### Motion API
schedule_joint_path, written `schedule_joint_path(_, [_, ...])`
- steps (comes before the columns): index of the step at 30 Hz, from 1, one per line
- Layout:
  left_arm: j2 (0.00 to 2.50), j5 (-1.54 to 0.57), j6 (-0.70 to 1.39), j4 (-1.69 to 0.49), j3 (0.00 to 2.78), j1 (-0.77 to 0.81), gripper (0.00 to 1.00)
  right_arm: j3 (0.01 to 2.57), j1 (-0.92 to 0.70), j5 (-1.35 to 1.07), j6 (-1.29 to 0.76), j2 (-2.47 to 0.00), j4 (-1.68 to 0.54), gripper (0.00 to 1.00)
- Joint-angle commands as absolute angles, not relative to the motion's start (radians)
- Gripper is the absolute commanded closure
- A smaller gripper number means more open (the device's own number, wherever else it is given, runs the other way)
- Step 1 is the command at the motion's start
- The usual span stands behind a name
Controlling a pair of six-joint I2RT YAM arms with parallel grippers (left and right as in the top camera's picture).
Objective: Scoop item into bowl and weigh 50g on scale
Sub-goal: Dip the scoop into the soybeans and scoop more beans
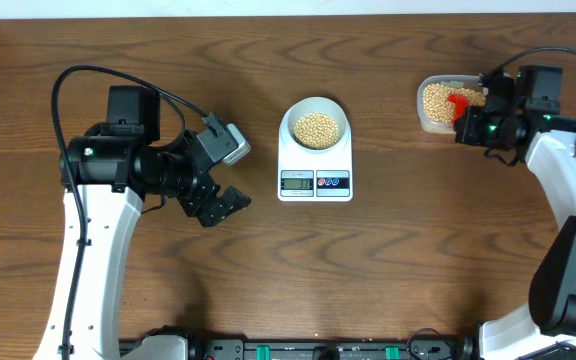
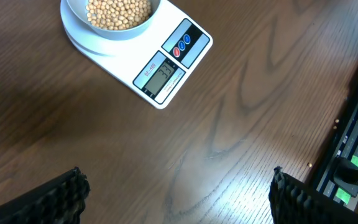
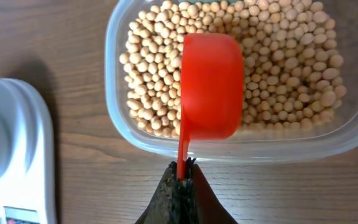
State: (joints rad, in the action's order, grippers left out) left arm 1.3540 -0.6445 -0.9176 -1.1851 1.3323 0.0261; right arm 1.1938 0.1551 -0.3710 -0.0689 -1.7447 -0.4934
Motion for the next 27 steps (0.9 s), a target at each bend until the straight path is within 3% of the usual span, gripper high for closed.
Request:
schedule_joint_path(1, [1.352,-0.642,-0.931,-1.188,1.331,0.022,0.05,1.196,0.196,-0.525,-0.111,-1.753,-0.509,0.99])
schedule_joint_path(27, [1.352,-0.642,-0.931,-1.188,1.331,0.022,0.05,1.195,0.370,-0.770,-0.134,-1.753,-0.510,0.99])
